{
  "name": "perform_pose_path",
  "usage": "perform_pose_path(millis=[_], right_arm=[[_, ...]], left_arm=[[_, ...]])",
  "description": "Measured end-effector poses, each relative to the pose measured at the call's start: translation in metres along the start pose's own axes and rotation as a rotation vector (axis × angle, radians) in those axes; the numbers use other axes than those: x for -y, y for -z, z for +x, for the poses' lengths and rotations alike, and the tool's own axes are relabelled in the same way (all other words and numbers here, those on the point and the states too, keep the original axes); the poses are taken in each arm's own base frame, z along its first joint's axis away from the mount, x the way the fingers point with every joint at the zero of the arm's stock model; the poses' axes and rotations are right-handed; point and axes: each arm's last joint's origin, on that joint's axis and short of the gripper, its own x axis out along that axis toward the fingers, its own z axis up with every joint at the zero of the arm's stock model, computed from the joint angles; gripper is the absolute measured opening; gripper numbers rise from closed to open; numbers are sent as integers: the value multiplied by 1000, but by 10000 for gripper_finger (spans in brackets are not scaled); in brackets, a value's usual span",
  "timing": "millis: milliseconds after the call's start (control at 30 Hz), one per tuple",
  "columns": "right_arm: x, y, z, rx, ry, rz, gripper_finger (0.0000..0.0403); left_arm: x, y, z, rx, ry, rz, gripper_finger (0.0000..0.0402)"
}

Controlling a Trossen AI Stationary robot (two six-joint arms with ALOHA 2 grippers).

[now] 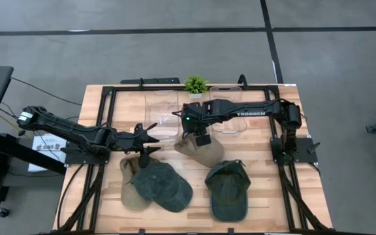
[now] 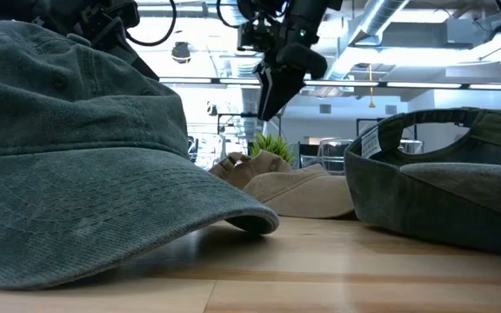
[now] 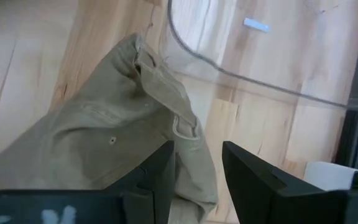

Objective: Pick & Place hat
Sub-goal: Put the top brown cap into the right transparent bin

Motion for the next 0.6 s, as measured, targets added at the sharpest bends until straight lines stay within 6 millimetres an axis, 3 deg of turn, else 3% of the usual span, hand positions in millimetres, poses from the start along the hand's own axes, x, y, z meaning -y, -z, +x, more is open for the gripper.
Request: perform_pose_path(millis=[600], right_arm=[[6, 7, 11, 27, -22, 59, 124]], left_arm=[[0, 0, 0, 0, 0, 0, 155]])
